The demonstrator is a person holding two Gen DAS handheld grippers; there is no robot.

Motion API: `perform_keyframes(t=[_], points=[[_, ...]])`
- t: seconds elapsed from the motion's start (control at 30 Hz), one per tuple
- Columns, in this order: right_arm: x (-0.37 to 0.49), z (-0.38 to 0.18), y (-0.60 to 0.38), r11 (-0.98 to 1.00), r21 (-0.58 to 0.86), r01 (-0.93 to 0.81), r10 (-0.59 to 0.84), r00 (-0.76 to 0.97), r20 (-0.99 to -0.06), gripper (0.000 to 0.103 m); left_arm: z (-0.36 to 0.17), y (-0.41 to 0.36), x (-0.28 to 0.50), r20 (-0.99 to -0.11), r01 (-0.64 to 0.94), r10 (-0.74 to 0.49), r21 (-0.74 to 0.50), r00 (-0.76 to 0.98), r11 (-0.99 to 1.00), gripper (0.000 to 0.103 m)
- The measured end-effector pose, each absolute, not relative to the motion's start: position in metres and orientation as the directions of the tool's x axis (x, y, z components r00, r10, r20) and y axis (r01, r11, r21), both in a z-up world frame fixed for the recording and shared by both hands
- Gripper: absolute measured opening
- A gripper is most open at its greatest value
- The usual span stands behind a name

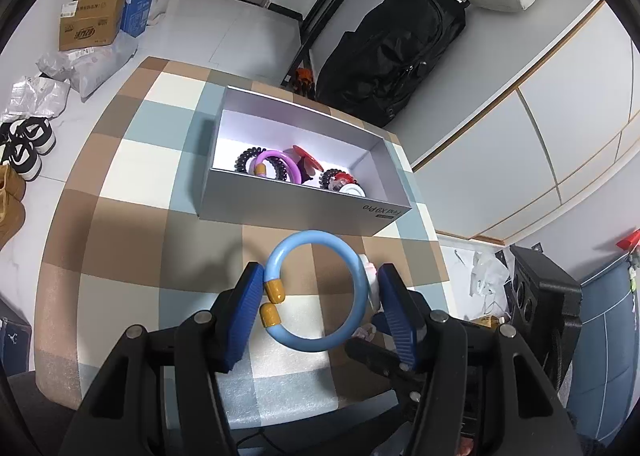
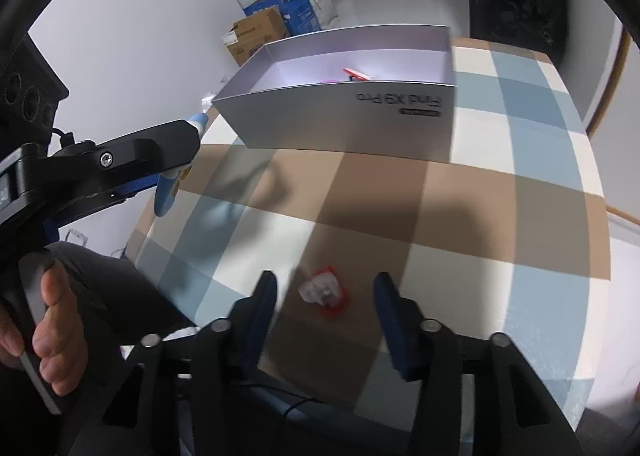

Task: Organize jewelry
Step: 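Carry the blue ring toward the box with the left gripper while the right gripper grasps the red-and-white charm, then lower the ring and charm into the box and open both grippers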

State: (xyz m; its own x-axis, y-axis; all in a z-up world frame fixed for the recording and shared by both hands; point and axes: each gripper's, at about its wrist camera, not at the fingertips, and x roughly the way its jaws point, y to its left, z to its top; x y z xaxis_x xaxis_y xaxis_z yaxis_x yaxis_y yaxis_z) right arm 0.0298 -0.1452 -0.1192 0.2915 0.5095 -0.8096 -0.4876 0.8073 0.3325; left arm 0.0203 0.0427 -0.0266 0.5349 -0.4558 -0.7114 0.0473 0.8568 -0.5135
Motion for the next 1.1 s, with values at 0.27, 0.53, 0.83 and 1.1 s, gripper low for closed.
perform_keyframes(t=[0.27,0.53,0.83,1.1], points=[[0.033,-0.119,-0.139,0.819,0.305,-0.486,0.487,0.308,-0.817,0.018,-0.026,0.044,0.018,-0.719,0.056,-0.45,-0.5,0.529,0.864,0.054],[0.058,-0.085,-0.155,0.821,0.378,-0.429,0.549,0.408,-0.73,0.018,-0.017,0.052,0.033,-0.706,0.025,-0.421,-0.498,0.569,0.867,0.054],[0.094,-0.058,-0.152,0.789,0.449,-0.42,0.611,0.451,-0.651,0.018,-0.007,0.065,0.049,-0.662,-0.009,-0.313,-0.435,0.681,0.9,0.054],[0.119,-0.048,-0.152,0.766,0.5,-0.404,0.643,0.477,-0.599,0.018,-0.003,0.062,0.066,-0.631,0.004,-0.307,-0.434,0.712,0.901,0.054]])
